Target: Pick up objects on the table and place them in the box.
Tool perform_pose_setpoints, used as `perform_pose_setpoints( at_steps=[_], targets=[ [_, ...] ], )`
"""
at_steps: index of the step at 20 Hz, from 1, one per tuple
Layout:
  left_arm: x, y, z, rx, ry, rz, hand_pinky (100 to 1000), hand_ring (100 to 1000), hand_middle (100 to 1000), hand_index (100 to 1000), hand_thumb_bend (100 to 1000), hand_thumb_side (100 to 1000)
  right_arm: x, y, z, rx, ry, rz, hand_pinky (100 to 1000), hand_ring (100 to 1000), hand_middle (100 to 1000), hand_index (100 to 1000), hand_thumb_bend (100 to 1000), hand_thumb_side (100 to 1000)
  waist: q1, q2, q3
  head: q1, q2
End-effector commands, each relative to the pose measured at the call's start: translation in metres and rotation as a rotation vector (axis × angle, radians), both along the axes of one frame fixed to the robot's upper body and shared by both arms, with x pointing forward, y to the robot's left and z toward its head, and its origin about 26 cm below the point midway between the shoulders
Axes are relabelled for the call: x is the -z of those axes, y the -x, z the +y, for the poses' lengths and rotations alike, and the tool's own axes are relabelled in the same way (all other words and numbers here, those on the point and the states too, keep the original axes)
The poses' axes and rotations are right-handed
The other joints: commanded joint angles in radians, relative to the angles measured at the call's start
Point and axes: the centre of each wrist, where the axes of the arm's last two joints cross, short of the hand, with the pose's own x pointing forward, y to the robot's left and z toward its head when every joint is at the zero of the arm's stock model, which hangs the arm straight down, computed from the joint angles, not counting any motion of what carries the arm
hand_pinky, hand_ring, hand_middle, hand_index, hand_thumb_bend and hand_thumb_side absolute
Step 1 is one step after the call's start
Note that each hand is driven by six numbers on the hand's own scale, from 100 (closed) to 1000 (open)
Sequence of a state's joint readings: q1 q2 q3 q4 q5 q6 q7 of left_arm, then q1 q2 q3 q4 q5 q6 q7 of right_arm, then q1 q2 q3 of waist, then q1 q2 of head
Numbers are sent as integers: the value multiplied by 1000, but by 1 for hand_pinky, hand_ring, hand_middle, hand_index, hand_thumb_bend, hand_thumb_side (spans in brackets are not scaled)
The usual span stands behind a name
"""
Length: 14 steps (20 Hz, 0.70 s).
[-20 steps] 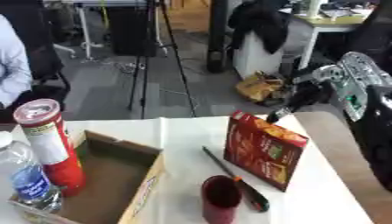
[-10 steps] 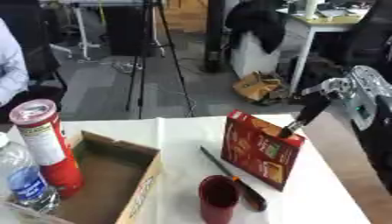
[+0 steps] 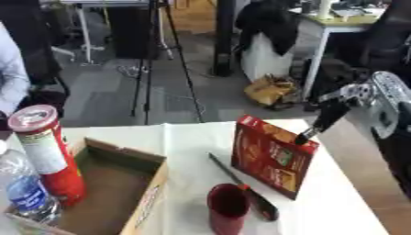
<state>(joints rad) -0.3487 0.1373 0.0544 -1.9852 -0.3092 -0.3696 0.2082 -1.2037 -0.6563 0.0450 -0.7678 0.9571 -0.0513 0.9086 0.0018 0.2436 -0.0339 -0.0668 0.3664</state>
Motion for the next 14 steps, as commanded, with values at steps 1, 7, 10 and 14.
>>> perform_pose_setpoints(
  at_steps=[1,7,10,14],
  targets=[
    [-7,2,1,7,-18,-23,888,765,780,741,100,1000,-10,4,-8,6,-19,-20,1000,1000,1000,1000,884,521,-2,-16,0,-6,3],
    [-7,2,0,10,-17,-21,888,762,778,738,100,1000,3,-4,0,-10,-20,21,1000,1000,1000,1000,879,520,0,-15,4,-10,3],
    [-6,2,0,13,-17,-18,889,762,778,737,100,1000,8,-7,5,-16,-15,33,1000,1000,1000,1000,878,521,1,-15,7,-13,3],
    [-6,2,0,14,-17,-15,889,762,777,737,100,1000,14,-10,10,-18,-15,50,1000,1000,1000,1000,878,520,2,-14,12,-16,1]
  ],
)
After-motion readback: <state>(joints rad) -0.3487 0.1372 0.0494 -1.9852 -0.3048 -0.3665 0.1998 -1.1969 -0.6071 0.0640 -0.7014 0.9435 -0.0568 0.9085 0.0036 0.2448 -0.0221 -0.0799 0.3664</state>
